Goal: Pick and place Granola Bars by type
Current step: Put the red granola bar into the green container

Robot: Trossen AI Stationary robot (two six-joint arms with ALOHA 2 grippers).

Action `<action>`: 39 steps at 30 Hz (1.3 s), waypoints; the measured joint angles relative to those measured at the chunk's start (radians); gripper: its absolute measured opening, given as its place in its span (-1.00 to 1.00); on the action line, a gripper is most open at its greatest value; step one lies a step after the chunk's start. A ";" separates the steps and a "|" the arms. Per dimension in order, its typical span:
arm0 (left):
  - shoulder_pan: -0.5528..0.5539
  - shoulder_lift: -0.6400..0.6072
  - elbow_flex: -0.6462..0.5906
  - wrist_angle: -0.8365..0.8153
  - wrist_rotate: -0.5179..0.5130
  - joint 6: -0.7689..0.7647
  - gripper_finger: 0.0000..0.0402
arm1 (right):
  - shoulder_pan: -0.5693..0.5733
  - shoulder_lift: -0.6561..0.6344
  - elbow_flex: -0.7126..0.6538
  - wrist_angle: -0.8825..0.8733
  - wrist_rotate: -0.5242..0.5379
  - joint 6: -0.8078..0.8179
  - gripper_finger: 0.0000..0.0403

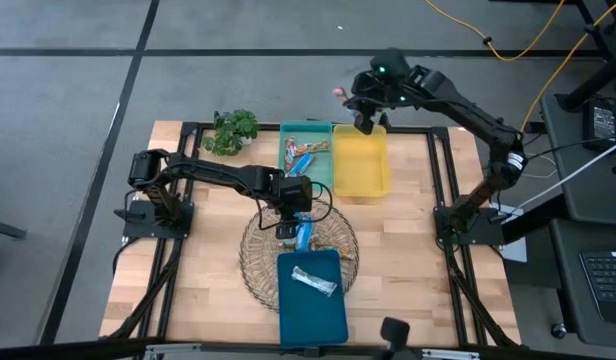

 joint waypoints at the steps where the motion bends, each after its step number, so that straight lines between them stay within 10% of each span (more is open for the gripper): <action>1: 0.000 0.000 0.000 0.000 0.000 0.000 -0.13 | 0.006 0.014 0.023 0.002 -0.008 0.000 -0.79; 39: -0.023 0.000 0.000 0.030 0.000 -0.044 -0.16 | 0.092 0.587 0.192 -0.032 -0.182 -0.016 -0.78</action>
